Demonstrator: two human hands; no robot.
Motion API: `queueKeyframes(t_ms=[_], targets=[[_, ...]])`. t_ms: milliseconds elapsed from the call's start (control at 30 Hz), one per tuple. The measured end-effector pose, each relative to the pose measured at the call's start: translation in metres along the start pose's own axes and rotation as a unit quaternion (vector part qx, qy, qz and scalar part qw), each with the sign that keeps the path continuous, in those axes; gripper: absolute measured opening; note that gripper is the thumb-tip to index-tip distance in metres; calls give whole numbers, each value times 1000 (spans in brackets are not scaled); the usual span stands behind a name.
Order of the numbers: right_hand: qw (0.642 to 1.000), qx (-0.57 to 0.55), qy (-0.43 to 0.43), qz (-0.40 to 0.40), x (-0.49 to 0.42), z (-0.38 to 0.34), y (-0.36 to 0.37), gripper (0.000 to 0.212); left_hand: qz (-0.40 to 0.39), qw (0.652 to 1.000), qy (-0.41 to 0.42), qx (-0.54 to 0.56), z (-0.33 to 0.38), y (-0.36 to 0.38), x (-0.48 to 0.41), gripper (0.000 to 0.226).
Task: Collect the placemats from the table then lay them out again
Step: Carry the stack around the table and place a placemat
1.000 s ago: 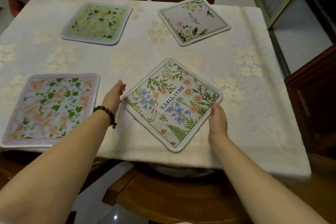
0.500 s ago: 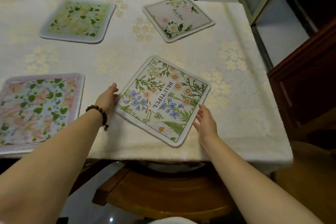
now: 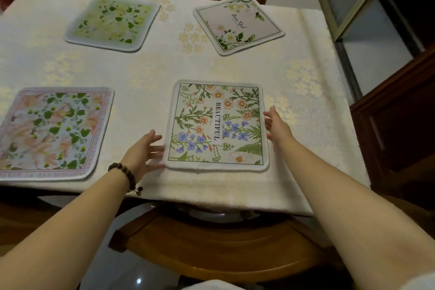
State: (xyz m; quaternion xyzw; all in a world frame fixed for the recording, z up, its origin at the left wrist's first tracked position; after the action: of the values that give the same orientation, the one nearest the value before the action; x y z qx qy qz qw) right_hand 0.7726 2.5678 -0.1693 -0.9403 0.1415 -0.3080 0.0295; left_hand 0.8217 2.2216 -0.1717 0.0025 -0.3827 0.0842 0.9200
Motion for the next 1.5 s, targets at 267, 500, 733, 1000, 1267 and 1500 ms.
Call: queueKeyframes(t_ms=[267,500,733,1000,1267,1500], targets=[[997,67,-11,-22,-32,-30,13,56,-74,993,-82,36,-37,16,36,50],[987,143,-44,-59,-49,-53,34,58,-136,983,-116,42,-55,54,61,52],[993,94,-46,-55,-52,-55,34,55,-167,980,-107,-13,-47,64,71,58],[991,-124,-46,-25,6,-29,4,49,-151,988,33,18,29,22,31,64],[985,-171,13,37,97,62,-1,28,-32,985,123,-119,73,21,-36,57],[985,-167,20,40,105,82,7,19,-44,986,93,-128,65,33,-57,61]])
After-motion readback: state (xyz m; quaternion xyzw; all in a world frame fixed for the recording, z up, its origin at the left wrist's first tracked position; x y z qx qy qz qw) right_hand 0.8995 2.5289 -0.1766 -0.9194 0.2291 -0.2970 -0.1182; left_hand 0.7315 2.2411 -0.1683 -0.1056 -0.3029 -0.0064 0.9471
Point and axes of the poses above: each hand's wrist, its own x-axis away from the middle knuckle, its own y-axis out of the palm, z = x × y, the point moved 2 cm from there along -x, towards the middle knuckle, and after that the axes turned 3 degrees about z, right-handed, at the moved point
